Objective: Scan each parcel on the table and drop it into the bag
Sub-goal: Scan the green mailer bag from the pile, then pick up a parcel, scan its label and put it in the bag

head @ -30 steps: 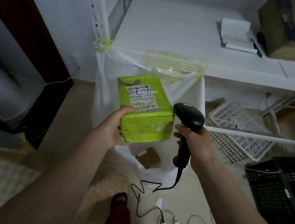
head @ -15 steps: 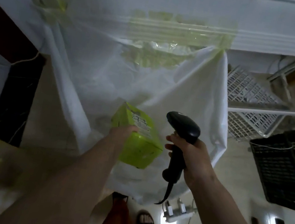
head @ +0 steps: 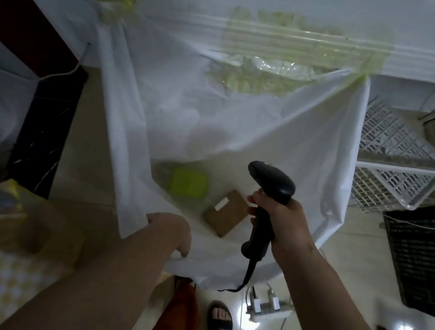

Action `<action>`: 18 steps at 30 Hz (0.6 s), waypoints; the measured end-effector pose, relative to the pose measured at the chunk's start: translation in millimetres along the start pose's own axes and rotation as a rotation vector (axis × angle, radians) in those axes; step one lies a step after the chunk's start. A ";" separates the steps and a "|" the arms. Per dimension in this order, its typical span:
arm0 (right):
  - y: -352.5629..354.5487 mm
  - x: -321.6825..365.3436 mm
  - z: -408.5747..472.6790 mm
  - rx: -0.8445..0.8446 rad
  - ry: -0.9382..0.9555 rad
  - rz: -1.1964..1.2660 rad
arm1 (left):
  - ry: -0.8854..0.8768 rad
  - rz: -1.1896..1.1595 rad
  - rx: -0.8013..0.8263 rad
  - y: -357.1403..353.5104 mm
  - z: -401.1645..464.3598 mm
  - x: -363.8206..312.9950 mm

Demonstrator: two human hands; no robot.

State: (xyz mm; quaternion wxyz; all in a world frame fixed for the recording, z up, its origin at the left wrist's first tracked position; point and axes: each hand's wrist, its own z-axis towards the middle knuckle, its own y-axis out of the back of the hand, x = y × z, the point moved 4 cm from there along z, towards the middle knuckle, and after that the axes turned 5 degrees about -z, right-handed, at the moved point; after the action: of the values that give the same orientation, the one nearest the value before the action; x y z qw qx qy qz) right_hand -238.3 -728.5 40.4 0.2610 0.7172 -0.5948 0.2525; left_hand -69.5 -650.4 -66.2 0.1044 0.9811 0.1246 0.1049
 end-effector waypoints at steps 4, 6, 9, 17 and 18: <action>-8.9 -0.4 -5.2 0.040 0.001 -0.015 | -0.012 -0.059 -0.042 -3.6 -8.3 5.4; -12.3 -0.1 -9.1 0.053 0.009 -0.029 | -0.016 -0.082 -0.019 -8.1 -7.3 8.3; -17.9 1.2 -16.5 0.074 0.025 -0.067 | -0.068 -0.179 -0.111 -6.7 -16.7 12.3; -51.5 4.2 -74.7 0.273 0.153 -0.257 | -0.129 -0.417 -0.726 -9.5 -108.0 42.4; -57.5 1.3 -85.1 0.312 0.168 -0.283 | -0.123 -0.454 -0.760 -18.8 -120.8 49.3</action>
State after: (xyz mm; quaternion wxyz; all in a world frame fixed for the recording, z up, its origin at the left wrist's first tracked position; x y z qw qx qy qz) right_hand -185.8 -663.0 99.7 0.2285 0.8016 -0.4182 0.3610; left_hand -55.0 -597.9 53.9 0.4851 0.8253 0.2829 0.0589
